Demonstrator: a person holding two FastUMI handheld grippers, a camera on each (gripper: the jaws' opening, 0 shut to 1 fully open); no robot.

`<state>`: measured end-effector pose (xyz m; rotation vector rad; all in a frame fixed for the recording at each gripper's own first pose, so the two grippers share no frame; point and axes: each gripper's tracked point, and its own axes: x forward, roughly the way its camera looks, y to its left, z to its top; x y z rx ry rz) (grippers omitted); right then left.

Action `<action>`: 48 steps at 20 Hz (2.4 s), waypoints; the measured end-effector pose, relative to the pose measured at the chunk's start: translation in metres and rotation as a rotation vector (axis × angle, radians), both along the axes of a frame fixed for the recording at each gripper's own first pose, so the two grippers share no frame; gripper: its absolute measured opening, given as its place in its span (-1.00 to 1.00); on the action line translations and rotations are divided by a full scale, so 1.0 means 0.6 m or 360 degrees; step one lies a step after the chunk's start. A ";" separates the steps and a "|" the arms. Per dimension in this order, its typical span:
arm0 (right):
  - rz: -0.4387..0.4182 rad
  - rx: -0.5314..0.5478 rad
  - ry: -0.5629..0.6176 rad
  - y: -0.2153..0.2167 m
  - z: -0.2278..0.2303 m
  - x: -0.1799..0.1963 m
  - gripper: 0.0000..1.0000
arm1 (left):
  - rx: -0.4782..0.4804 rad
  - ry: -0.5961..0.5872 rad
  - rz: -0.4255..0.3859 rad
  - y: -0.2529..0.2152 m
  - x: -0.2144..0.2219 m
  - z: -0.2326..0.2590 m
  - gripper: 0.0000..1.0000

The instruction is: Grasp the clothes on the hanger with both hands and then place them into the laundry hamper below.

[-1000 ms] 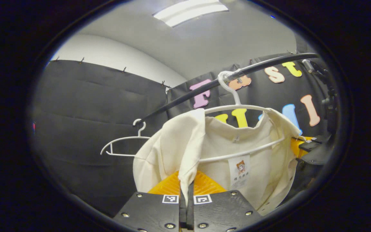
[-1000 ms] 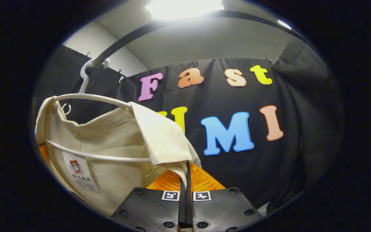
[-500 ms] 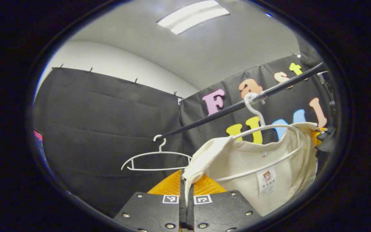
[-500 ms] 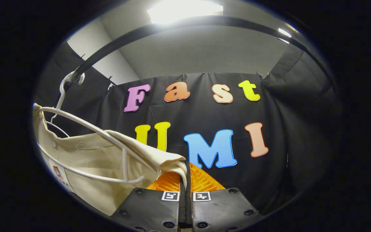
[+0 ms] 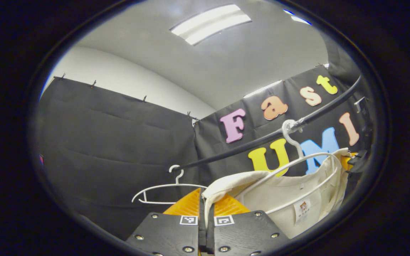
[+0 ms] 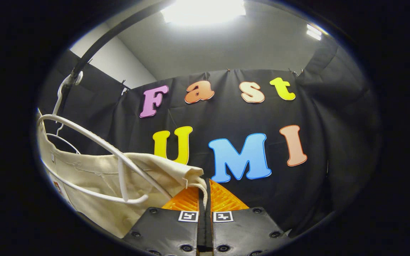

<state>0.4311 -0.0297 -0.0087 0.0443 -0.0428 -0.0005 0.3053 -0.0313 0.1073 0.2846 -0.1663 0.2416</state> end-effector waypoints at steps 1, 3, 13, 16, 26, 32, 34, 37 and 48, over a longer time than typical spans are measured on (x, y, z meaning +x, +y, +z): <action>0.0030 -0.0013 0.0011 0.004 -0.005 0.006 -0.98 | 0.0003 0.0000 -0.0015 0.002 0.011 0.008 -0.96; 0.0082 -0.0029 0.0034 0.017 -0.019 0.015 -0.98 | 0.0016 0.0018 -0.0037 0.004 0.029 0.009 -0.96; 0.0232 0.0124 0.0250 0.052 -0.120 0.028 -0.98 | -0.0108 0.0120 -0.0092 0.049 0.043 -0.084 -0.96; 0.0257 0.0112 0.0317 0.064 -0.154 0.007 -0.97 | -0.0095 0.0147 -0.0095 0.048 0.037 -0.105 -0.97; 0.0310 0.0038 0.0208 0.096 -0.135 -0.135 -0.99 | -0.0210 0.0243 -0.0073 0.092 -0.046 -0.177 -0.96; 0.0358 -0.0009 0.0140 0.136 -0.096 -0.239 -0.99 | -0.0250 0.0322 -0.0207 0.076 -0.127 -0.213 -0.92; 0.0378 -0.0009 0.0132 0.154 -0.088 -0.276 -0.99 | -0.0264 0.0331 -0.0274 0.056 -0.143 -0.215 -0.96; 0.0415 -0.0001 0.0130 0.183 -0.080 -0.321 -1.00 | -0.0307 0.0335 -0.0380 0.025 -0.166 -0.215 -0.96; 0.0710 0.0073 0.0180 0.344 -0.084 -0.497 -0.98 | -0.0428 0.0378 -0.0614 0.004 -0.252 -0.259 -0.92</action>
